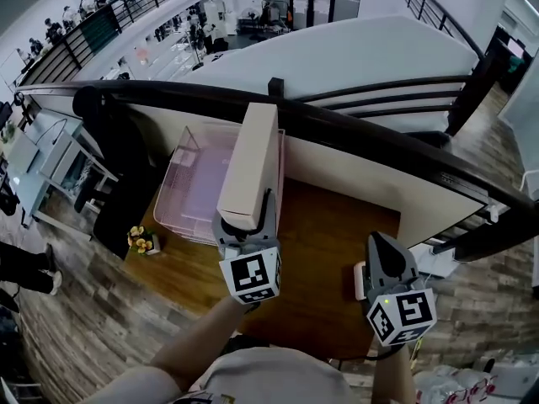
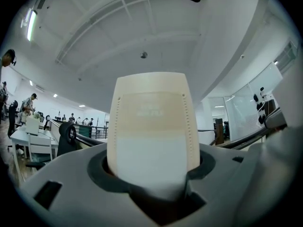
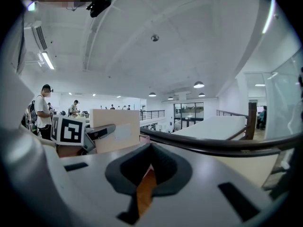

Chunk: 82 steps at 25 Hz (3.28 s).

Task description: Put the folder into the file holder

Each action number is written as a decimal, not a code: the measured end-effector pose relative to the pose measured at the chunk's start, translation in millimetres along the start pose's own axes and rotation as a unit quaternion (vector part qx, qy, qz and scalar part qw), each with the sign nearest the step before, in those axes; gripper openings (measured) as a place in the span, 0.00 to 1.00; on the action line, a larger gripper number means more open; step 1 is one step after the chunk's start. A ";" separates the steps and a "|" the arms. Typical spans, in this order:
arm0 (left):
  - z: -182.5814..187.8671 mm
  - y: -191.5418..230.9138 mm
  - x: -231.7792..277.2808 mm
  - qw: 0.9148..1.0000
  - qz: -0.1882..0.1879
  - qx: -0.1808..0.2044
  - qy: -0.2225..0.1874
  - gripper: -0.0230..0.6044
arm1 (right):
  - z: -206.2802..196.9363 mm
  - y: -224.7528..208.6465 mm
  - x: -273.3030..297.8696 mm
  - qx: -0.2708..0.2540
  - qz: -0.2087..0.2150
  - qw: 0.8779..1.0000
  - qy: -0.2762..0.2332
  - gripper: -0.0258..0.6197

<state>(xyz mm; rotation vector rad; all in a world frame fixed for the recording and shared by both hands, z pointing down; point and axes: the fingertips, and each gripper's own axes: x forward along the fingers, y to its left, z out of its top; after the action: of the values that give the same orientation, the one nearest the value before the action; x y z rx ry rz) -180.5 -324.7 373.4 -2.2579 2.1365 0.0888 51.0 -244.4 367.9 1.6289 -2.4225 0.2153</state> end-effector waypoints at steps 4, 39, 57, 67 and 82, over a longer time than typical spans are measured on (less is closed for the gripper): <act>-13.4 -8.9 16.8 1.000 0.012 0.019 -0.006 0.51 | -6.1 -1.2 4.7 0.004 -0.001 1.000 0.011 0.04; -124.0 -11.5 72.1 0.999 0.007 0.034 -0.009 0.51 | -68.7 -15.6 40.6 0.036 -0.010 0.994 0.099 0.04; -161.4 -19.3 71.7 0.998 -0.025 0.045 0.025 0.53 | -97.6 -9.4 42.6 0.061 -0.003 0.990 0.123 0.04; -152.0 -28.6 54.8 0.995 -0.070 0.015 0.063 0.71 | -79.0 5.3 39.2 0.050 0.015 0.993 0.102 0.04; -72.3 -31.4 11.6 0.995 -0.087 0.027 0.041 0.72 | -30.1 19.8 20.6 0.004 0.019 0.999 0.044 0.04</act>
<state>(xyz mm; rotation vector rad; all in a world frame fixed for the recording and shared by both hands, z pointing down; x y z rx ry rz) -147.1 -339.0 444.3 -2.4437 1.9426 -0.0666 28.0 -248.3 402.2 1.5443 -2.3904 0.2981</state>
